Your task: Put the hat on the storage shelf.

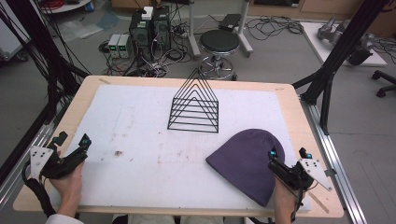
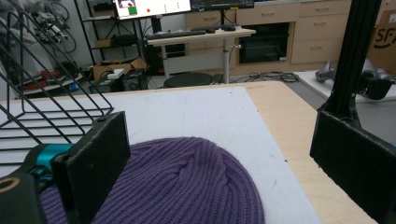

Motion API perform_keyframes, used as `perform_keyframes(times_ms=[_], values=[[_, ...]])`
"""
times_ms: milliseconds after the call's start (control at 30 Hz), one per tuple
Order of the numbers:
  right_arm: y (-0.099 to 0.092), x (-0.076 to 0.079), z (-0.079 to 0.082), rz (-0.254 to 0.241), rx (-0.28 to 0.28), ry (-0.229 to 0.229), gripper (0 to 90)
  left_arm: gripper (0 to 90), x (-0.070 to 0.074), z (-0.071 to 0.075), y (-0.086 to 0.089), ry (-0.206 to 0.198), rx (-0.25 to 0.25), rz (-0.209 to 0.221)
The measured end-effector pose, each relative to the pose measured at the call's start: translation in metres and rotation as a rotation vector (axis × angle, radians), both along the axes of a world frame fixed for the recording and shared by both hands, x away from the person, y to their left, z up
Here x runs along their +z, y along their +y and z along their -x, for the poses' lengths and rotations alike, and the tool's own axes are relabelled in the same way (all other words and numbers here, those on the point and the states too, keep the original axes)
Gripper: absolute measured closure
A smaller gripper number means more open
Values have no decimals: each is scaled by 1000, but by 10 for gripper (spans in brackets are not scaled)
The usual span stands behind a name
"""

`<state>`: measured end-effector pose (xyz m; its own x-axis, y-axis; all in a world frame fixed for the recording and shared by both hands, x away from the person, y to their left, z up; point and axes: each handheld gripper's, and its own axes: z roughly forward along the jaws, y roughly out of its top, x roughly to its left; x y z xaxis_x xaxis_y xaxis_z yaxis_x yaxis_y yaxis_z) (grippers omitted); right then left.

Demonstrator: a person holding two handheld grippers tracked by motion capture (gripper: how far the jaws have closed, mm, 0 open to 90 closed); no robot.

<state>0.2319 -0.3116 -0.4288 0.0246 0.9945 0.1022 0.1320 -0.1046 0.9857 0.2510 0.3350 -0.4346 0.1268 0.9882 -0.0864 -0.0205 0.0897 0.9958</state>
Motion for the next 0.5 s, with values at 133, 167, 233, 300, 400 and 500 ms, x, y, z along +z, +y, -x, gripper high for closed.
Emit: perform_keyframes(times_ms=[133,167,233,300,400,500], values=[[0,0,1,1,-2,-2,41,233,0,1,1,0,-2,2],[0,0,1,-2,-3,-5,41,237,0,1,1,1,-4,3],[-1,0,1,3,-3,-4,40,238,1,1,0,-5,-5,3],[-1,-1,1,2,-5,-3,40,238,1,0,0,-5,-6,3],[-3,-1,2,0,-9,1,40,238,0,-1,-1,1,-14,3],[-3,-1,2,2,-8,3,40,239,0,-1,-2,-1,-18,4]])
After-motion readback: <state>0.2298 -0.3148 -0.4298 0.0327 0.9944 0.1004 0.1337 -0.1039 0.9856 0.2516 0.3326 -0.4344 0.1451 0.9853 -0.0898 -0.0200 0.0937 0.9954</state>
